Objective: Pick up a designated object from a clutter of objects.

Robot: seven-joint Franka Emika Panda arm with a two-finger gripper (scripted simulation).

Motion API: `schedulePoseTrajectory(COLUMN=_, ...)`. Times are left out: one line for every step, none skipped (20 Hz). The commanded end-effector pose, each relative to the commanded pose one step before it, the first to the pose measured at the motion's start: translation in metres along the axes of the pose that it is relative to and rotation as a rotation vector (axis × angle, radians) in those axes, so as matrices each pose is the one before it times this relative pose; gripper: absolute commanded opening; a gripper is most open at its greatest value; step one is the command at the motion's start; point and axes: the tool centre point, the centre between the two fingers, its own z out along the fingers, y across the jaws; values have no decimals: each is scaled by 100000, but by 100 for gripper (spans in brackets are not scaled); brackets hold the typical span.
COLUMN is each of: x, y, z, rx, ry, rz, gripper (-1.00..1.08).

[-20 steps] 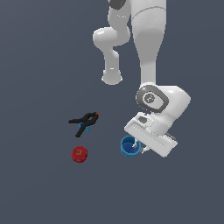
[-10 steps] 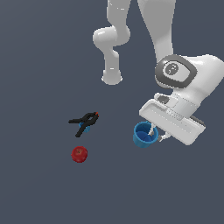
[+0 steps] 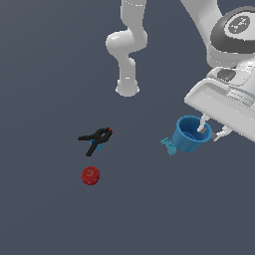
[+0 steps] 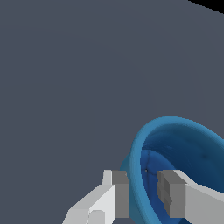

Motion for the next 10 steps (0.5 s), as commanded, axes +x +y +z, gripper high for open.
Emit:
schedulePoseTrajectory(x=1178, y=-310, z=-2836, rx=135, ry=30, rz=170, gripper=-100)
schedulePoseTrajectory(x=394, y=-162, z=-949, rx=0, ry=0, rz=0, gripper=-100)
schedulePoseTrajectory(x=383, y=-132, z=-902, rx=-16, ry=53, rz=42, gripper=-100)
schedulePoseTrajectory(x=357, y=-127, z=-833, rx=-18, ry=55, rz=38, gripper=-100)
schedulePoseTrajectory(x=331, y=-122, z=-767, rx=-20, ry=56, rz=35, gripper=-100)
schedulePoseTrajectory(x=300, y=-133, z=-677, rx=0, ry=0, rz=0, gripper=-100)
schedulePoseTrajectory(x=288, y=-97, z=-659, rx=-38, ry=100, rz=54, gripper=-100)
schedulePoseTrajectory(x=260, y=-102, z=-581, rx=-23, ry=59, rz=28, gripper=-100)
schedulePoseTrajectory(x=237, y=-95, z=-522, rx=-24, ry=59, rz=27, gripper=-100)
schedulePoseTrajectory(x=213, y=-99, z=-440, rx=0, ry=0, rz=0, gripper=-100)
